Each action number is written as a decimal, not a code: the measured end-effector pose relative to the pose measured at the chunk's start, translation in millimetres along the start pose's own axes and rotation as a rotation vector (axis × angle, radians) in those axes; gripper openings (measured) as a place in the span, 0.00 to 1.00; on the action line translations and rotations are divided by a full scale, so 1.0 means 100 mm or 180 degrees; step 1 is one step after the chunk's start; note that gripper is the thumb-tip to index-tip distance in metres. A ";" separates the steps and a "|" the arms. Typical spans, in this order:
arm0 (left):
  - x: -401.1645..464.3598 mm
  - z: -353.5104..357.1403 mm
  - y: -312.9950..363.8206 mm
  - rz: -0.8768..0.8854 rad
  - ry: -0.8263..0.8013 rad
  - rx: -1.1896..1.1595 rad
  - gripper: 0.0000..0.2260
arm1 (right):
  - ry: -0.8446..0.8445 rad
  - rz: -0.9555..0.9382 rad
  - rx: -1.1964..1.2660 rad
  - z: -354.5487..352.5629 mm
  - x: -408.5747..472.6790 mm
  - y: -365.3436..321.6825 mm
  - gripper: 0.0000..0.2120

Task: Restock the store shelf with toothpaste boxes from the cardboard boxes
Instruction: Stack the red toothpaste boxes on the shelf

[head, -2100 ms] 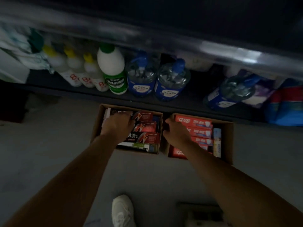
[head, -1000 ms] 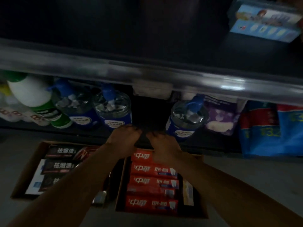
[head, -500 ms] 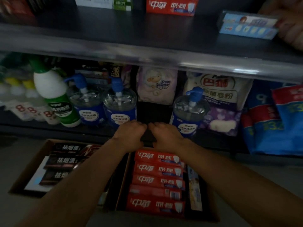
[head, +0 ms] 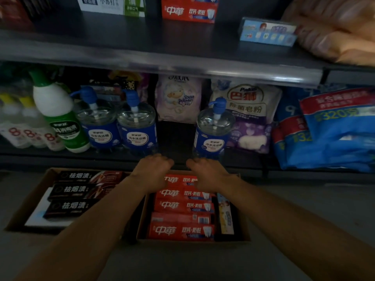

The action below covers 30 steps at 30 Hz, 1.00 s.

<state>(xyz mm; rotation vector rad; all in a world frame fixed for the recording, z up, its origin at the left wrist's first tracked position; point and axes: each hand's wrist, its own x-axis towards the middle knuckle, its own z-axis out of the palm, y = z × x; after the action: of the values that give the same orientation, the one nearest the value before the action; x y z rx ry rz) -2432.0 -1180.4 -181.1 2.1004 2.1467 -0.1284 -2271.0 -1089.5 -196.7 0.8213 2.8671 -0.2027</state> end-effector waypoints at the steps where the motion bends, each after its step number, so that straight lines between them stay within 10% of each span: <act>1: -0.01 0.03 0.02 0.0013 -0.0035 -0.0033 0.17 | -0.0084 0.0024 0.0123 0.06 -0.03 0.01 0.25; 30: -0.12 0.45 -0.07 -0.0056 -0.0616 -0.0296 0.18 | -0.0850 0.0104 0.0131 1.10 -0.27 0.10 0.37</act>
<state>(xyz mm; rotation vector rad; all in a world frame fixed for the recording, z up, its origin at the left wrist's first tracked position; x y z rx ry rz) -2437.1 -1199.4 -223.8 1.9329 2.0189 -0.2196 -2231.2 -1114.0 -300.0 0.7821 2.6065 -0.3407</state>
